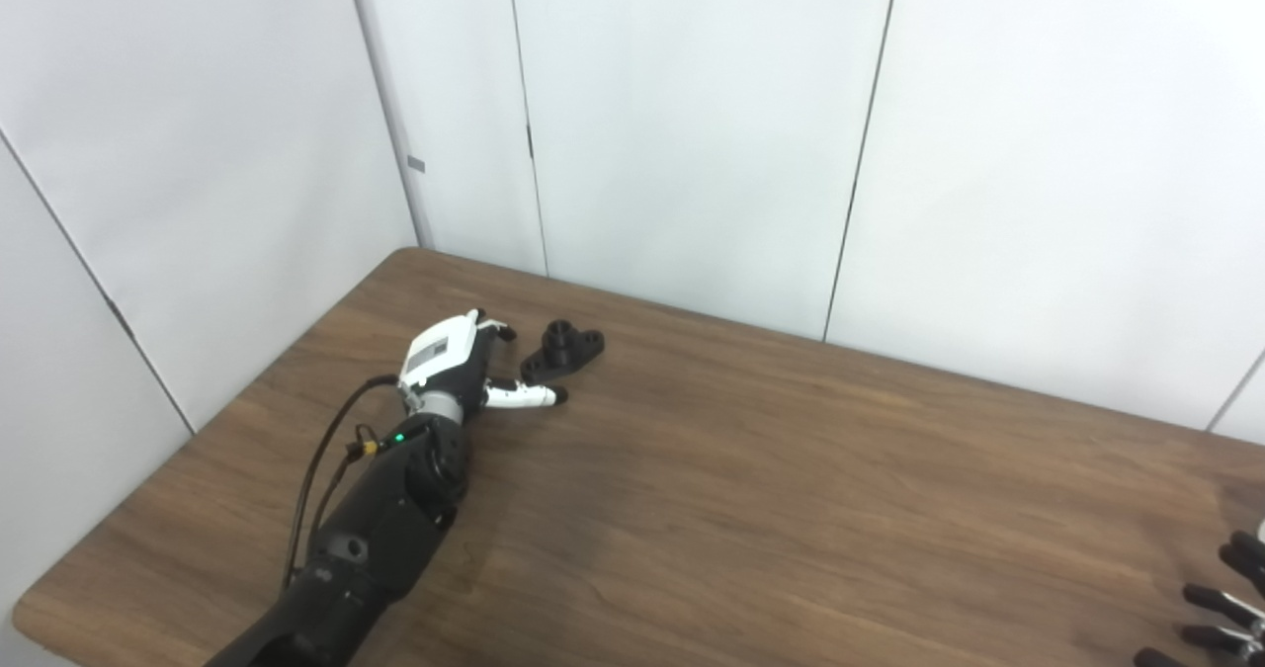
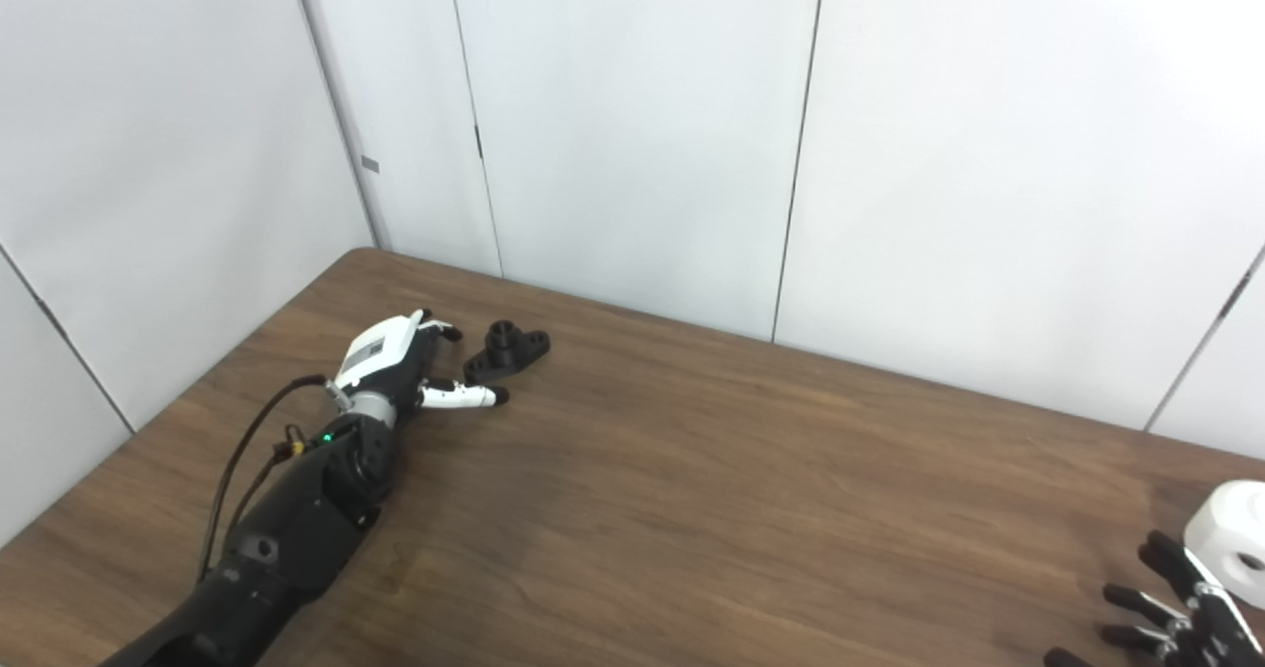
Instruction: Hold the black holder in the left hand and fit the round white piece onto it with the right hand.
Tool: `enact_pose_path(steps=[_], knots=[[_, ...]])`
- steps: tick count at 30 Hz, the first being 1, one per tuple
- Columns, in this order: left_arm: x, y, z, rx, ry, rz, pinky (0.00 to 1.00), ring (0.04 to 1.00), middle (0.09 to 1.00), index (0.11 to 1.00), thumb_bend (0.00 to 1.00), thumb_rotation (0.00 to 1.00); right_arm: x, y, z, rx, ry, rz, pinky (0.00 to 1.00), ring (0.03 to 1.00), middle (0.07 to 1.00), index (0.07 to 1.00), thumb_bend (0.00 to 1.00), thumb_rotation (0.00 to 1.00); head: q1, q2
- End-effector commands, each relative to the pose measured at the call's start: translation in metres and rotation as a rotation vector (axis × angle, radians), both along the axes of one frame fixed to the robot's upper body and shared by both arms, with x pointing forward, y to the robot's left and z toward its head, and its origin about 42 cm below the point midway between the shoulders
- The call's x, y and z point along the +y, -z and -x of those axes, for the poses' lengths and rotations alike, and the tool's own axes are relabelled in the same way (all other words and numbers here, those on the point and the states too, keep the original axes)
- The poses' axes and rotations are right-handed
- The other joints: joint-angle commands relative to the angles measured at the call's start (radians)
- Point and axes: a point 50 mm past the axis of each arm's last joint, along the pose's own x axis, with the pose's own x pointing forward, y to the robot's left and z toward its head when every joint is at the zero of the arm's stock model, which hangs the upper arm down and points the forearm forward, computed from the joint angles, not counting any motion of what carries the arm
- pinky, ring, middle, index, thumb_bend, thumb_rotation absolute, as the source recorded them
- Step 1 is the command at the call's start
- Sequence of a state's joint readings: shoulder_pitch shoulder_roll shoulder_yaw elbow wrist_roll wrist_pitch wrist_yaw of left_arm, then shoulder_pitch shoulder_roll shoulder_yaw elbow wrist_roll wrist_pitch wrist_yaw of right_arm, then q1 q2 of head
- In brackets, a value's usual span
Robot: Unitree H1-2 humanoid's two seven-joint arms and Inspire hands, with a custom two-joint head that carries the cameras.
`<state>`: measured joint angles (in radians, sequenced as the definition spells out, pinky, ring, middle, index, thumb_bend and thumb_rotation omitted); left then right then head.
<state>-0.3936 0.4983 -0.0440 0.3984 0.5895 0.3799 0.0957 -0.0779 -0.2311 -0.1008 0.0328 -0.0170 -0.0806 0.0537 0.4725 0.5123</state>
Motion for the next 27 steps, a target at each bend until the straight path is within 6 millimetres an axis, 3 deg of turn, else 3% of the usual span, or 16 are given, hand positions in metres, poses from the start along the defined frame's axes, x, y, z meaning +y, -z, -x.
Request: enact_pose_path(steps=[1, 9, 14, 27], knots=[[0.003, -0.021, -0.013, -0.079, -0.003, -0.031, 1.00, 1.000, 1.000, 0.812, 1.00, 0.41, -0.005, -0.014, -0.002, -0.051, -0.009, 0.031, 0.58, 0.729, 0.875, 0.874, 0.66, 0.04, -0.001, 0.001], [-0.001, -0.006, -0.017, -0.058, -0.022, -0.051, 1.00, 1.000, 1.000, 0.796, 1.00, 0.36, -0.005, -0.015, 0.000, -0.048, -0.013, 0.024, 0.59, 0.726, 0.870, 0.871, 0.67, 0.07, -0.002, 0.007], [-0.005, 0.001, -0.018, -0.074, -0.025, -0.034, 1.00, 1.000, 1.000, 0.788, 1.00, 0.35, -0.004, -0.016, 0.002, -0.048, -0.010, 0.026, 0.57, 0.716, 0.868, 0.865, 0.66, 0.04, -0.009, 0.014], [-0.018, 0.024, -0.026, -0.118, -0.026, 0.193, 1.00, 1.000, 1.000, 0.723, 0.94, 0.28, -0.005, -0.019, 0.004, -0.047, -0.004, 0.027, 0.60, 0.715, 0.874, 0.871, 0.66, 0.06, -0.021, 0.025]])
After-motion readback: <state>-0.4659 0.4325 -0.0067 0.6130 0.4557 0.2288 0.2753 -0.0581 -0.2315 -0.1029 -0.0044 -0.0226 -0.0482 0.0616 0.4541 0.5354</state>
